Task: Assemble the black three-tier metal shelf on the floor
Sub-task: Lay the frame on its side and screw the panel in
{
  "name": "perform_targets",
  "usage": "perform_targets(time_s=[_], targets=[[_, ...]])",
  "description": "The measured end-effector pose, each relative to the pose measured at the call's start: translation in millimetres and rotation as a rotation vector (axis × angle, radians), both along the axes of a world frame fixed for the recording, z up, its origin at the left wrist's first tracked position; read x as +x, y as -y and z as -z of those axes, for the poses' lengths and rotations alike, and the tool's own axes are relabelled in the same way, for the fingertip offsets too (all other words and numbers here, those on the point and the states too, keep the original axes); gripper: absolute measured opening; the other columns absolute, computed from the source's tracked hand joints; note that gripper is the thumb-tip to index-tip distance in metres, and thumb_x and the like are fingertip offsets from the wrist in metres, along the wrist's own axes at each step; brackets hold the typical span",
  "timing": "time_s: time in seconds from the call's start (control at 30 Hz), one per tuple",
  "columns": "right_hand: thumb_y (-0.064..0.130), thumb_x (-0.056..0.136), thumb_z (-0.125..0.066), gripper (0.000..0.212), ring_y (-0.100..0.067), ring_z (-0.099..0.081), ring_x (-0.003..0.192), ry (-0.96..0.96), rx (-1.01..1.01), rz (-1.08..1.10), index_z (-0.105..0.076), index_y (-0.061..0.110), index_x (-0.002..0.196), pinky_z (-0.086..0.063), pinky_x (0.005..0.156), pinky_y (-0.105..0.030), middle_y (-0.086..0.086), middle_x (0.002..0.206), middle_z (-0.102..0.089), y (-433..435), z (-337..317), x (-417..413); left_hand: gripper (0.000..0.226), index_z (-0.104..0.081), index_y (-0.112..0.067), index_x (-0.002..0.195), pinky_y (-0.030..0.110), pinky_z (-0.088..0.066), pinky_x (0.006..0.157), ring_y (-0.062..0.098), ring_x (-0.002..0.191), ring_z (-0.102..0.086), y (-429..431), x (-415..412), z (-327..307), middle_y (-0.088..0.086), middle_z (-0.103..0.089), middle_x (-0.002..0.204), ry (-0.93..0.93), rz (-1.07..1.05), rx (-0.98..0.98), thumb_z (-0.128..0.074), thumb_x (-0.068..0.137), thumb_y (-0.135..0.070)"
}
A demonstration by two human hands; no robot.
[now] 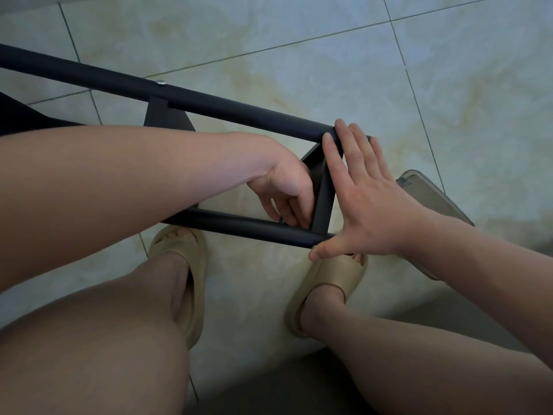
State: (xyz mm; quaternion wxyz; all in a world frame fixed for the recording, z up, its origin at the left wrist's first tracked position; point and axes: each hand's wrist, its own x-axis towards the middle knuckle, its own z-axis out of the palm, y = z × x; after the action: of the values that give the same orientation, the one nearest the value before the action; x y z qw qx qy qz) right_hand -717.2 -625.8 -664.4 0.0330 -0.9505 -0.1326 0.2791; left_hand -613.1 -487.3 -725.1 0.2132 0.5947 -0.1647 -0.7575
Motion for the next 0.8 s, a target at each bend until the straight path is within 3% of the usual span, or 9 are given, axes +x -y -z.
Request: perform_targets(time_s=[0.17,0.3,0.6,0.8], targets=[[0.101,0.049,-0.044,0.159,-0.034,0.032,0.15,-0.007,-0.001,-0.001,0.024,0.007,0.156,0.019,0.122,-0.045,-0.018,0.162,0.033,-0.4,-0.8,0.3,0.006,-0.069,-0.017,0.093,0.03,-0.048,0.083,0.011,0.068,-0.055,0.1,-1.1,3.9,-0.003,-0.069,0.081,-0.036,-0.024,0.023,-0.065,0.092,-0.013],[0.102,0.049,-0.044,0.159,-0.033,0.032,0.15,-0.007,-0.002,-0.002,0.025,0.007,0.156,0.019,0.122,-0.046,-0.018,0.162,0.033,-0.8,-0.7,-0.3,0.009,-0.068,-0.014,0.093,0.025,-0.046,0.074,0.01,0.065,-0.053,1.6,-3.3,7.2,-0.002,-0.069,0.077,-0.021,-0.044,0.021,-0.065,0.091,-0.006],[0.104,0.048,-0.037,0.158,-0.033,0.032,0.15,0.0,0.003,-0.005,0.025,0.008,0.156,0.019,0.122,-0.045,-0.017,0.162,0.033,1.0,1.5,-0.3,0.012,-0.066,-0.01,0.096,0.025,-0.046,0.073,0.012,0.066,-0.053,2.6,-3.9,5.4,0.001,-0.066,0.077,-0.045,-0.083,-0.01,-0.062,0.091,0.001],[0.104,0.047,-0.035,0.157,-0.033,0.031,0.15,0.01,0.006,-0.005,0.025,0.008,0.156,0.02,0.121,-0.044,-0.017,0.162,0.032,1.2,2.9,-0.4,0.022,-0.062,-0.004,0.111,0.03,-0.048,0.08,0.016,0.071,-0.056,-0.7,-7.7,7.7,0.008,-0.064,0.086,-0.061,-0.153,-0.049,-0.059,0.091,0.005]])
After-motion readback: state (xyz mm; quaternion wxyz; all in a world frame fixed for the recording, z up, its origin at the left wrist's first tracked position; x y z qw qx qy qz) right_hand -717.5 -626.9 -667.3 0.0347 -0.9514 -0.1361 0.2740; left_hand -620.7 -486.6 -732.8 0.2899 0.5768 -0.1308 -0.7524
